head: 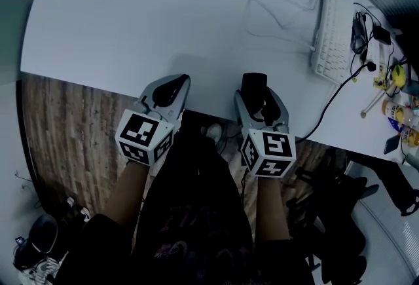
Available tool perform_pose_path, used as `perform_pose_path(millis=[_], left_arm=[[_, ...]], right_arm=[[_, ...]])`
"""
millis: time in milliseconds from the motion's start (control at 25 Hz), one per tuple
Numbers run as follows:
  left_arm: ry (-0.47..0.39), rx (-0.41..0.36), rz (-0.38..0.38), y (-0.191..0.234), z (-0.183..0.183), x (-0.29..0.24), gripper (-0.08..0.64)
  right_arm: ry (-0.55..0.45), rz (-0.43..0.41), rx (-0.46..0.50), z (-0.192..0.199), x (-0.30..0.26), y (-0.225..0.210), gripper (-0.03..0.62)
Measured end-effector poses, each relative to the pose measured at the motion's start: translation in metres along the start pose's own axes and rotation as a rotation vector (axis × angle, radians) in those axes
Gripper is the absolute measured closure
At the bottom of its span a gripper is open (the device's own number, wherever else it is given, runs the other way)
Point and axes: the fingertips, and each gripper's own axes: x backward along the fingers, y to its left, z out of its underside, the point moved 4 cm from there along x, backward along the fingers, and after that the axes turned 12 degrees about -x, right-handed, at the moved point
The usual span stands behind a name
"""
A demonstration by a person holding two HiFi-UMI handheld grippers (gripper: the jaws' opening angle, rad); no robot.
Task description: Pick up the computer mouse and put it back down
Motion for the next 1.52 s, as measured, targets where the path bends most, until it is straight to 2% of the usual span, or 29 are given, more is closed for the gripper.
perform_pose_path(millis=[1520], left_arm=[[0.023,0.024,0.005,0.021,0.004,-0.011,0.558]], right_arm=[[0.085,0.026,0.003,0.005,-0.029,-0.002,0.289]])
